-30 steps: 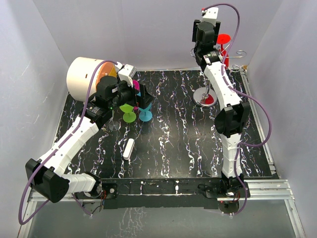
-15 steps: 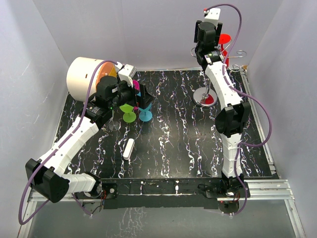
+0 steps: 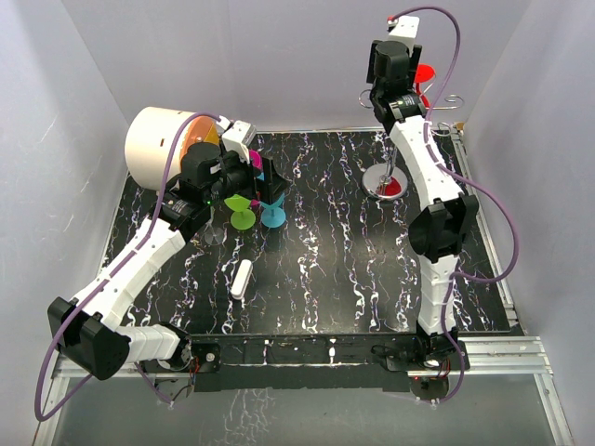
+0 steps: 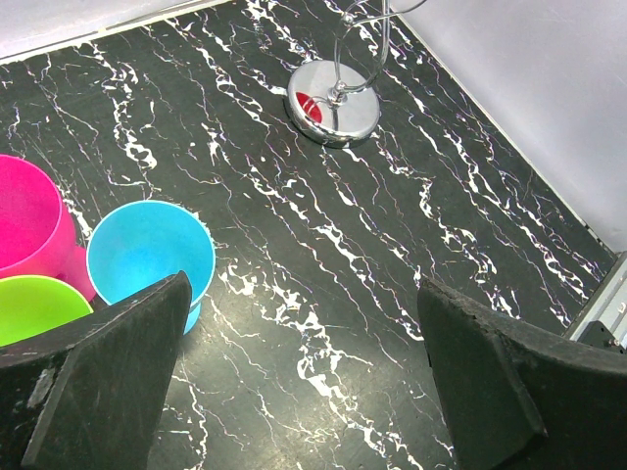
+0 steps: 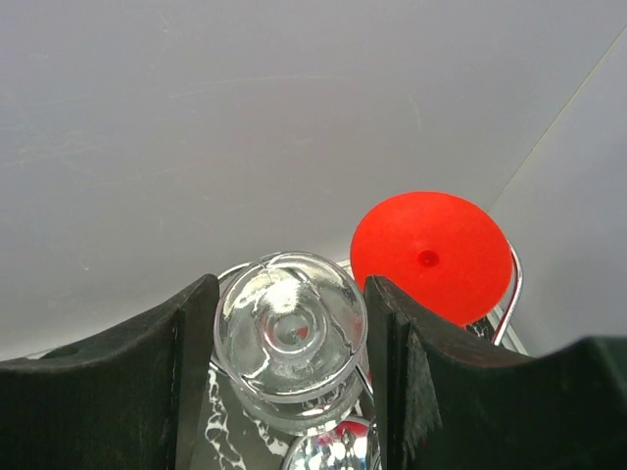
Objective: Take the wine glass off the wine glass rack
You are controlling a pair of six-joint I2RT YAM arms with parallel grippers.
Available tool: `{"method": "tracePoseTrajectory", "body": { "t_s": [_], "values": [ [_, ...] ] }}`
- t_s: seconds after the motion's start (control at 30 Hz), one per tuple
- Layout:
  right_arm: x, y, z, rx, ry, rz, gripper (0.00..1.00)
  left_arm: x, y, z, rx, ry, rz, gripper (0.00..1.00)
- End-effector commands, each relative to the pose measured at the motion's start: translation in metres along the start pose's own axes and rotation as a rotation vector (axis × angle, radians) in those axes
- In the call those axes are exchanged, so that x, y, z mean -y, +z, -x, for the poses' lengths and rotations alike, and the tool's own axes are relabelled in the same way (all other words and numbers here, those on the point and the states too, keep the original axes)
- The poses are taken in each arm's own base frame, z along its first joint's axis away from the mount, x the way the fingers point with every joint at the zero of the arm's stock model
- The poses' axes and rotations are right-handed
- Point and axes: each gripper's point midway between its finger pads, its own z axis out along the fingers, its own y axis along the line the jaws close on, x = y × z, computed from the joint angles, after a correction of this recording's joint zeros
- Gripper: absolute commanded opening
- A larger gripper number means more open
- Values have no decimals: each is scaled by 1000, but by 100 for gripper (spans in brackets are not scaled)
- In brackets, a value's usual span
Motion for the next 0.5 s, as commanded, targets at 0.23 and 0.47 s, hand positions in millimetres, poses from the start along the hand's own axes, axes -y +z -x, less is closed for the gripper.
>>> {"method": "tracePoseTrajectory", "body": {
  "t_s": [0.23,0.47],
  "values": [
    [28,-46,73,120,98,3,23,9,-10,16,61,19,-24,99],
    [16,-46,72,114,81,66,22,8,-11,17,63,19,-20,99]
  ]
}}
